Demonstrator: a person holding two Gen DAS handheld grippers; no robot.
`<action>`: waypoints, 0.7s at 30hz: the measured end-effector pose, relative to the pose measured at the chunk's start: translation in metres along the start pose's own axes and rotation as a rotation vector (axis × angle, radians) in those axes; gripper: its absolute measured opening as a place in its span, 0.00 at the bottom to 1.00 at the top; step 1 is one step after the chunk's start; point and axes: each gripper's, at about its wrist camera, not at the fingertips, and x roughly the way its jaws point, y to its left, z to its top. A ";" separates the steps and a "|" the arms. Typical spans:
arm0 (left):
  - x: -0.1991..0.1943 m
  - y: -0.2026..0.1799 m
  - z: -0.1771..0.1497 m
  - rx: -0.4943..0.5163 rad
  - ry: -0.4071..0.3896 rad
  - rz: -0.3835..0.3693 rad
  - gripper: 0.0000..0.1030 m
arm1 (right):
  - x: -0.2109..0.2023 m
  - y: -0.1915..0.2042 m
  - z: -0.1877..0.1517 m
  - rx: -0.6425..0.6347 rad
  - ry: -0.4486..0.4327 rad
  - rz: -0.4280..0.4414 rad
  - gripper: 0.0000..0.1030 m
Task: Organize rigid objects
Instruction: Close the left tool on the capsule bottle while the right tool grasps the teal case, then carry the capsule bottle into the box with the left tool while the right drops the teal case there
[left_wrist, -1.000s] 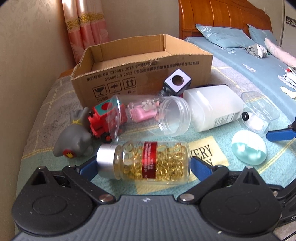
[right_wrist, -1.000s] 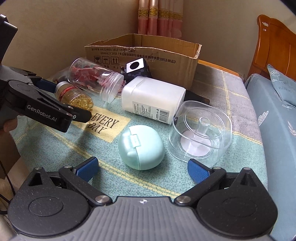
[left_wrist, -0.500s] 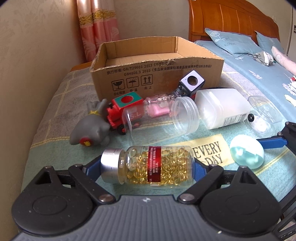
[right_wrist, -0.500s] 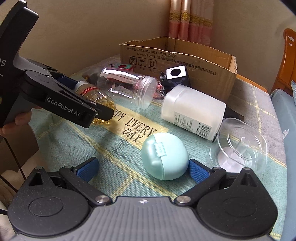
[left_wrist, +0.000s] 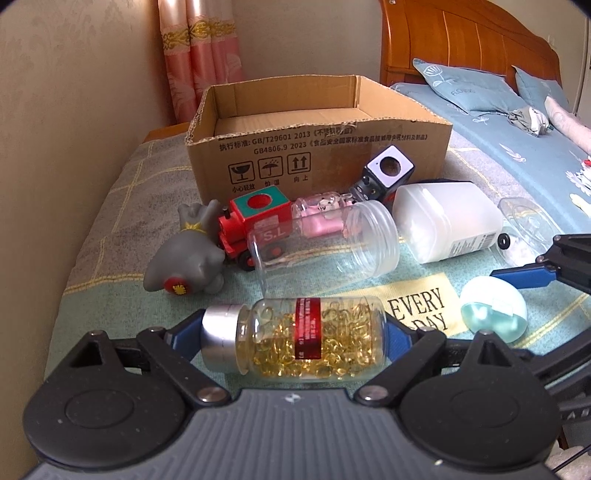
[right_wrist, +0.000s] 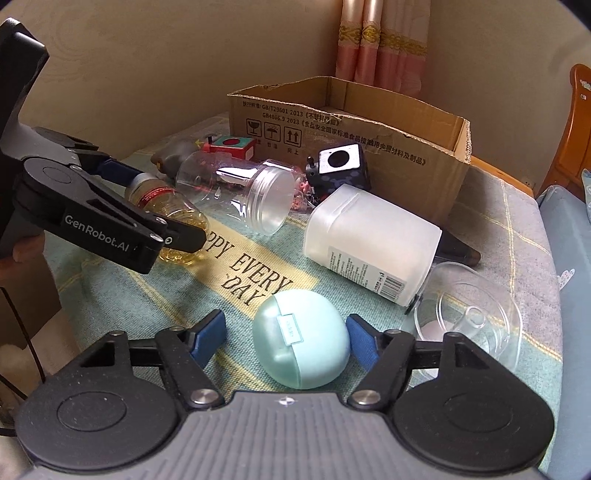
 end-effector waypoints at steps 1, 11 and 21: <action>0.000 0.000 0.000 0.005 0.001 0.000 0.90 | -0.001 -0.001 0.000 0.002 0.003 -0.002 0.68; -0.011 0.002 0.005 0.046 0.039 -0.009 0.90 | 0.001 -0.007 0.007 -0.003 0.026 -0.030 0.58; -0.036 0.003 0.030 0.077 0.025 -0.019 0.90 | -0.022 -0.009 0.022 -0.043 0.004 -0.028 0.58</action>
